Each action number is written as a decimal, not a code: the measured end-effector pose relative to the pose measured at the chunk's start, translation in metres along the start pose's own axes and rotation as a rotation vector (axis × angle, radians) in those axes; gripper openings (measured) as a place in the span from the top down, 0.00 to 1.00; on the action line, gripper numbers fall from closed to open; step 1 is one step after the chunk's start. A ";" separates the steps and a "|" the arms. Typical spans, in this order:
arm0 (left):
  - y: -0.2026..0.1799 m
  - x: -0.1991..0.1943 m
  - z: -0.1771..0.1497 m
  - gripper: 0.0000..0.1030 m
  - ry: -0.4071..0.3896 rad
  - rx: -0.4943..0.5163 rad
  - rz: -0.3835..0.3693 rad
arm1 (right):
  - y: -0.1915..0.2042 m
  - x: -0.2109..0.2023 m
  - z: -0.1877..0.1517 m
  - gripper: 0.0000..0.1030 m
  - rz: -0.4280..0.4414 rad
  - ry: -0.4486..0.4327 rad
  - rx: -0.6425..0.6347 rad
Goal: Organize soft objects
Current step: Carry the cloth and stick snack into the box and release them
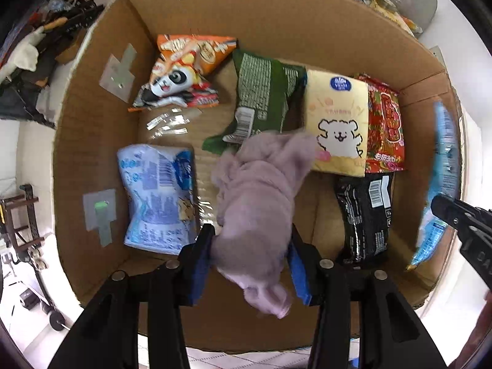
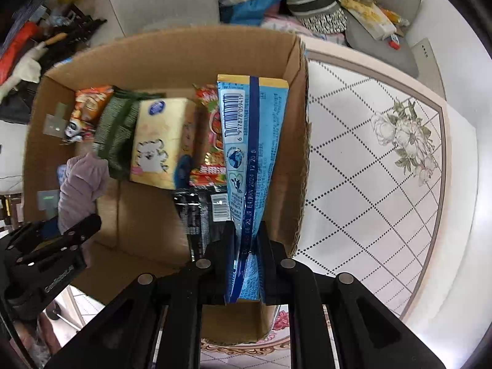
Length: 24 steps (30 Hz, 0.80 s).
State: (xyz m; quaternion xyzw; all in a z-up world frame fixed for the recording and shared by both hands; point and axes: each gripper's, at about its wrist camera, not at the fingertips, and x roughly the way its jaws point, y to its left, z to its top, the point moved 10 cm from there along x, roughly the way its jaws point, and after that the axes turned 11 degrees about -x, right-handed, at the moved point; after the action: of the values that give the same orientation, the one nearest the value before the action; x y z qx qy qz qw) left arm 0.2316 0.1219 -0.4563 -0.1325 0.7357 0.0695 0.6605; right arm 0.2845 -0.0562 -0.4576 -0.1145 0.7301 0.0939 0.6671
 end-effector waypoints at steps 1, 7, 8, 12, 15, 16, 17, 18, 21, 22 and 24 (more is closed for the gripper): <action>0.000 -0.001 0.000 0.53 -0.003 -0.004 -0.005 | -0.003 0.001 0.000 0.79 -0.023 0.007 -0.001; 0.000 -0.023 0.002 0.11 -0.070 0.021 0.021 | 0.004 -0.012 -0.001 0.38 0.036 -0.038 0.027; 0.001 -0.027 0.002 0.11 -0.080 0.024 0.028 | 0.005 -0.016 -0.001 0.35 0.018 -0.047 0.021; 0.006 -0.046 0.004 0.06 -0.133 0.039 0.064 | 0.010 -0.028 -0.004 0.33 0.024 -0.068 0.022; 0.009 -0.054 0.003 0.02 -0.170 0.028 0.058 | 0.016 -0.036 -0.008 0.16 0.051 -0.084 0.025; 0.010 -0.057 0.003 0.02 -0.179 0.023 0.054 | 0.017 -0.040 -0.010 0.11 0.048 -0.099 0.026; 0.012 -0.060 0.004 0.01 -0.191 0.017 0.050 | 0.017 -0.042 -0.012 0.10 0.040 -0.106 0.026; 0.014 -0.065 0.004 0.01 -0.207 0.012 0.050 | 0.019 -0.044 -0.016 0.10 0.037 -0.110 0.029; 0.014 -0.076 0.006 0.01 -0.248 0.002 0.049 | 0.020 -0.048 -0.026 0.03 0.046 -0.125 0.049; 0.015 -0.079 0.005 0.01 -0.256 -0.002 0.047 | 0.020 -0.049 -0.029 0.00 0.041 -0.132 0.052; 0.017 -0.084 0.000 0.01 -0.272 -0.006 0.046 | 0.020 -0.053 -0.036 0.00 0.031 -0.150 0.060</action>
State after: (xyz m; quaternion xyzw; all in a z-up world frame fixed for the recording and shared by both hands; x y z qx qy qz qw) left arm 0.2349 0.1467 -0.3744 -0.1069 0.6418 0.1042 0.7522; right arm 0.2485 -0.0453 -0.4015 -0.0755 0.6821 0.0907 0.7217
